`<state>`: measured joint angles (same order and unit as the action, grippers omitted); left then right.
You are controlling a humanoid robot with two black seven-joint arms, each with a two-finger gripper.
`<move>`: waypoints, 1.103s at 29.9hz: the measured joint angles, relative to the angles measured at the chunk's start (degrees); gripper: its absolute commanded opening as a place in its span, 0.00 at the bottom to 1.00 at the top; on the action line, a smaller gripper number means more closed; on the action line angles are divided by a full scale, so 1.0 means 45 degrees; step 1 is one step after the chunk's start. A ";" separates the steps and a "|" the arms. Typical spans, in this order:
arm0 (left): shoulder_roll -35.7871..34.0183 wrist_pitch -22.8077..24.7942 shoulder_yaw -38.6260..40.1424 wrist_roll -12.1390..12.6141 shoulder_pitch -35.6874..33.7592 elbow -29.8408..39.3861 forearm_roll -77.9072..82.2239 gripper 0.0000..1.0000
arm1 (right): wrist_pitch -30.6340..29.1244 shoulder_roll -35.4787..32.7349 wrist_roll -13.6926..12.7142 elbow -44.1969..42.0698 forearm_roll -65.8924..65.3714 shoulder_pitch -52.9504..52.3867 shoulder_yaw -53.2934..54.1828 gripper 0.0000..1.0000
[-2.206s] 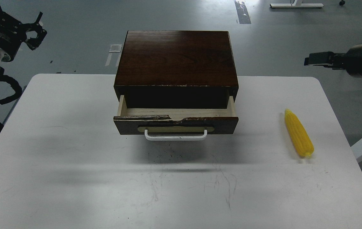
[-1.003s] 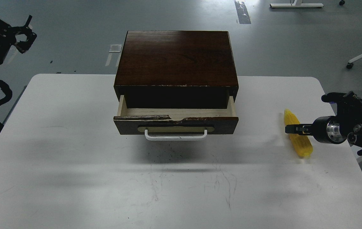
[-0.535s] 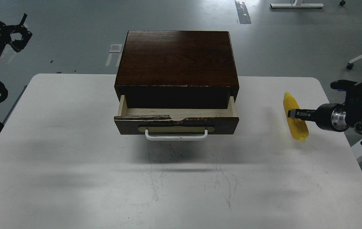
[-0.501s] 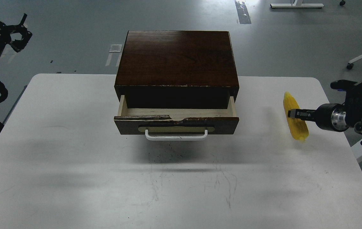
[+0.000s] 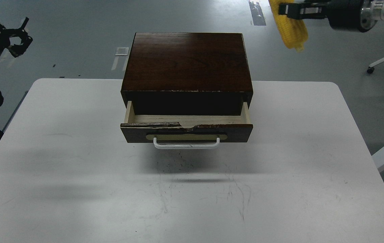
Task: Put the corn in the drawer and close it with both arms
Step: 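Lift the corn with the right gripper and carry it over the open drawer, then lower the corn into the drawer, open the right gripper, withdraw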
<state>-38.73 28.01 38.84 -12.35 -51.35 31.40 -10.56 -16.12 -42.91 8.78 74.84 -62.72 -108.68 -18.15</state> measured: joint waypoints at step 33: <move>-0.0413 -0.0001 0.0051 -0.0128 0.0032 -0.0024 0.0061 0.97 | 0.0048 0.5307 0.0924 0.1059 -1.0629 0.1998 -0.0165 0.34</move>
<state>-40.59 28.00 39.07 -12.92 -51.20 31.29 -10.28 -15.90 -19.03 12.94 79.61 -110.56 -99.69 -18.89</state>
